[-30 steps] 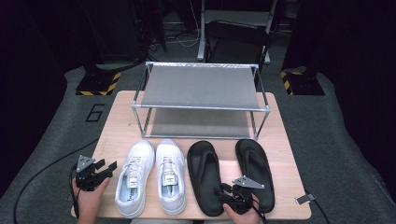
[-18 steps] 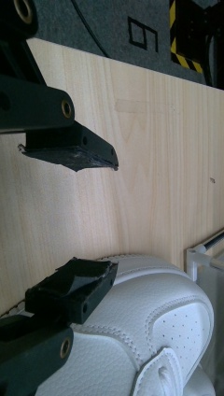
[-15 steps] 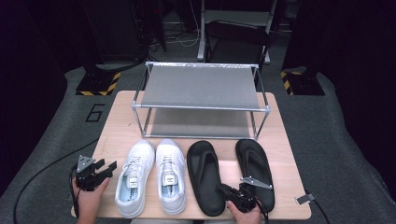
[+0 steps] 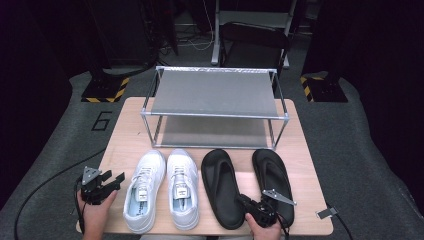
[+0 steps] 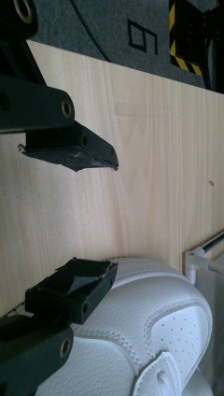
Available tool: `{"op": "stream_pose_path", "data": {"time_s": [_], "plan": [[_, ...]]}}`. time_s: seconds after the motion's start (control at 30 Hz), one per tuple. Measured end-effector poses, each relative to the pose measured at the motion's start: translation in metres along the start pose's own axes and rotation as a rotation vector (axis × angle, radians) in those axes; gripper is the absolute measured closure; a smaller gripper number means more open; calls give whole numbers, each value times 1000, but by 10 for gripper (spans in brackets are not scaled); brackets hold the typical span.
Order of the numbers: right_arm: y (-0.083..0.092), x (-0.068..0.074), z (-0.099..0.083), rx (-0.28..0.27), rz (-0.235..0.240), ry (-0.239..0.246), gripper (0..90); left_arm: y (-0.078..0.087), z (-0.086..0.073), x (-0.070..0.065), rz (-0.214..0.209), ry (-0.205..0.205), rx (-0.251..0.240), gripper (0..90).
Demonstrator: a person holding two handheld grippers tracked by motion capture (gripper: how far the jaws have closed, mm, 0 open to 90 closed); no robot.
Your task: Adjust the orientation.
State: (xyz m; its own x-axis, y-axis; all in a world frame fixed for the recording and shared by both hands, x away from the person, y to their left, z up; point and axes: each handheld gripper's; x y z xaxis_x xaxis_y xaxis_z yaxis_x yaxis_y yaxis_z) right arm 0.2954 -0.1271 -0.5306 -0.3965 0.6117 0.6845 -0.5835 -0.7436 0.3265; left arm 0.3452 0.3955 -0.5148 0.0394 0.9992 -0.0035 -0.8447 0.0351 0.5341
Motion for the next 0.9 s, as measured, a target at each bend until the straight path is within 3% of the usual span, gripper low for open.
{"op": "stream_pose_path", "data": {"time_s": [0.2,0.37,0.5,0.67,0.9], "plan": [[2,-3,1,-21,-21,-12,674,-1,-2,2,5,3,4,423],[-1,-5,1,21,-25,-46,665,1,-2,4,6,5,-2,424],[0,-4,1,31,-28,-35,666,1,-2,3,11,15,-20,425],[-1,-8,2,78,-17,-51,609,0,1,1,3,3,-11,425],[-4,-7,4,103,-7,-55,592,-1,1,0,2,1,-13,425]]}}
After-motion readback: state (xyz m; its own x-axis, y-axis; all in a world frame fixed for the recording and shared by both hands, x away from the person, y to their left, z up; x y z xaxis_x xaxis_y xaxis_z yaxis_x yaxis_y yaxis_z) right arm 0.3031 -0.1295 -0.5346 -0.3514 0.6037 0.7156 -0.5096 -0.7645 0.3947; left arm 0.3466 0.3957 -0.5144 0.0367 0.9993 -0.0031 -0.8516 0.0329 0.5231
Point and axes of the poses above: each handheld gripper's, and its own axes: y roughly backward along the jaws, z roughly out of its top, x roughly to its left, and after that the axes turned 11 degrees about z, right-handed
